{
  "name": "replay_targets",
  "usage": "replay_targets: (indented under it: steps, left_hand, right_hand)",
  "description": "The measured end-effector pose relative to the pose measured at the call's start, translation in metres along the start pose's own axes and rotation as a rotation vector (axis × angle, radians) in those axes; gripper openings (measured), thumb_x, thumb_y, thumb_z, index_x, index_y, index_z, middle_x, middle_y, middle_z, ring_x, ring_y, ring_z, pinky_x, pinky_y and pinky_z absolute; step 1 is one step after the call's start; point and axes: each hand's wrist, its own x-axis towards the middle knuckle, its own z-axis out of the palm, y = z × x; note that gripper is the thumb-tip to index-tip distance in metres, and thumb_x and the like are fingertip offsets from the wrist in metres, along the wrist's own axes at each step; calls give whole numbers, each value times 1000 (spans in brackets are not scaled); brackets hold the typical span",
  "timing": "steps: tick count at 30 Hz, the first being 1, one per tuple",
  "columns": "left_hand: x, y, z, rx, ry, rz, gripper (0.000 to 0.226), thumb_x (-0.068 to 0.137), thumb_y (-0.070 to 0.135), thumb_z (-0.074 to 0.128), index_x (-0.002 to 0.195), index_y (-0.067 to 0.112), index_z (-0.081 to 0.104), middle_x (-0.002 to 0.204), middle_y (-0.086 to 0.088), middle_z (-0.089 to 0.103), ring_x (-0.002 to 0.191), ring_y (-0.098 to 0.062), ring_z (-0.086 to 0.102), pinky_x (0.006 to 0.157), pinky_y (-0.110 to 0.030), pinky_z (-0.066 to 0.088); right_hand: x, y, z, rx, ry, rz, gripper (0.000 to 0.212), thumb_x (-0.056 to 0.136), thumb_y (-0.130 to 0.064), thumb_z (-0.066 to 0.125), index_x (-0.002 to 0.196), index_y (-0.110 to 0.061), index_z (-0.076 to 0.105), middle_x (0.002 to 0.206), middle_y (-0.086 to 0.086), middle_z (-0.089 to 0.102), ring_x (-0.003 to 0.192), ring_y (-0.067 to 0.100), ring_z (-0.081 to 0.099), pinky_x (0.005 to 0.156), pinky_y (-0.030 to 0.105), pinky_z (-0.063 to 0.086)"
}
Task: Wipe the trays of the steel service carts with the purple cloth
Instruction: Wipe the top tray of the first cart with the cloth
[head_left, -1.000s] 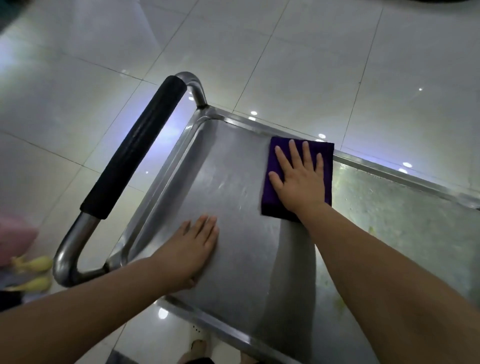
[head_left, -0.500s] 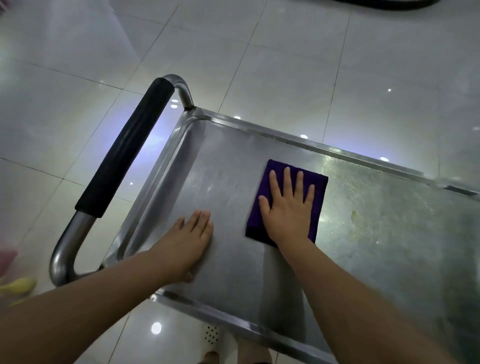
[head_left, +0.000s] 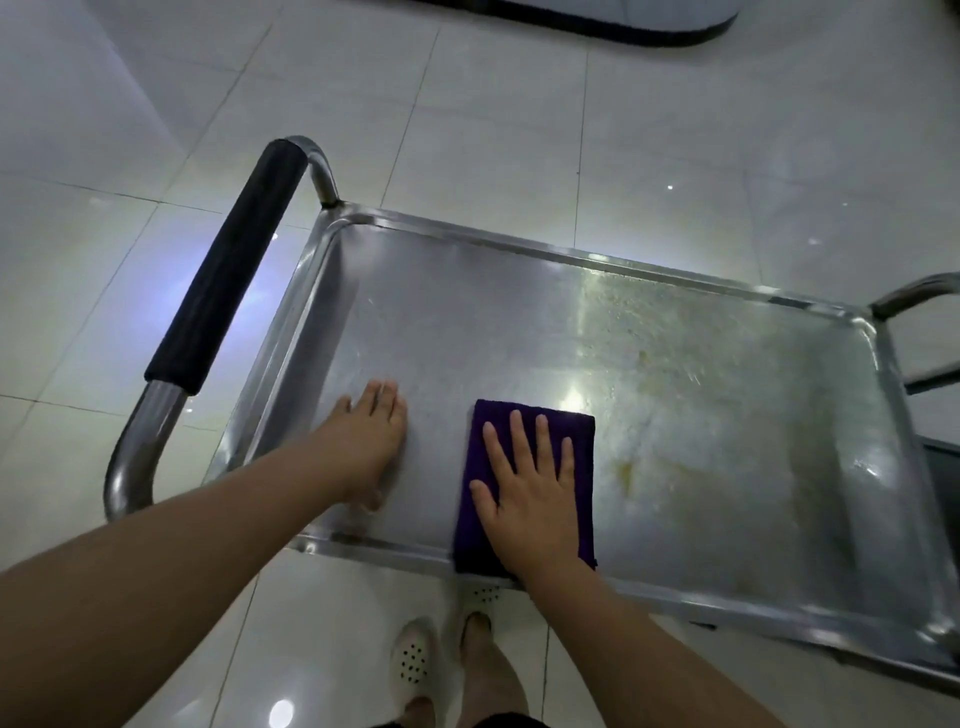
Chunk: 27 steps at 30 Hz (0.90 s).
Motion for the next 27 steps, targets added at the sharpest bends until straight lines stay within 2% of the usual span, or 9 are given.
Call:
replay_targets:
  steps: [4,7,9,11,13,16,18,22,27]
  left_hand:
    - [-4,6,-5,44,-22,-48,119,77,38,75,148,0,-12,156,-21,-16,145,-37,-10,117,-52,9]
    - [-3,33,-18,156,29,-114,89,92,29,58,148,-4,-2,156,-27,-6,144,-41,-3,114,-59,7]
    - [6,58,-23,126,155,-39,74,97,24,45,149,-1,-1,157,-23,-2,145,-36,0,116,-54,6]
    - [14,82,-23,30,235,84,72,96,26,48,150,2,6,157,-18,9,144,-30,12,117,-43,14]
    - [20,97,-21,1,218,81,72,95,27,51,148,0,11,155,-18,15,142,-29,20,115,-36,20]
    - [23,102,-19,52,163,22,71,98,20,46,149,-3,2,157,-22,4,145,-32,11,118,-37,14]
    - [22,103,-22,67,148,34,71,99,18,44,148,-4,-2,157,-22,1,146,-33,8,119,-38,11]
    - [25,106,-29,57,102,27,63,101,15,33,148,-4,-5,157,-23,-5,146,-33,2,118,-40,5]
    - [25,109,-33,-48,56,12,75,98,18,41,148,-2,-12,156,-22,-15,146,-32,-9,117,-39,-3]
  right_hand:
    - [-27,4,-3,0,-23,3,63,93,-54,32,151,-29,26,158,5,24,146,30,19,111,53,13]
    - [-43,9,-4,8,-48,9,63,93,-54,33,150,-28,28,157,5,27,145,29,20,110,51,15]
    - [-47,12,-6,4,-77,21,64,92,-55,33,150,-27,29,156,5,30,144,27,21,110,49,16]
    - [-44,16,-9,-10,-96,20,65,92,-57,33,149,-27,30,155,4,33,143,28,27,109,48,17]
    - [-37,23,-10,0,-107,-4,65,92,-57,33,149,-28,29,154,4,34,142,27,29,109,47,16]
    - [-15,39,-10,12,-98,-29,66,92,-57,32,150,-29,24,156,3,30,143,27,27,111,47,14]
    - [4,52,-13,10,-107,-27,67,93,-58,26,152,-29,17,159,3,21,146,28,19,114,47,7]
    - [52,76,-29,30,-154,-66,68,83,-62,-6,145,-36,-19,158,-3,-22,144,22,-24,114,44,-20]
    - [106,100,-37,-24,-126,-114,72,83,-62,-5,149,-34,-14,161,-2,-15,146,22,-20,116,47,-16]
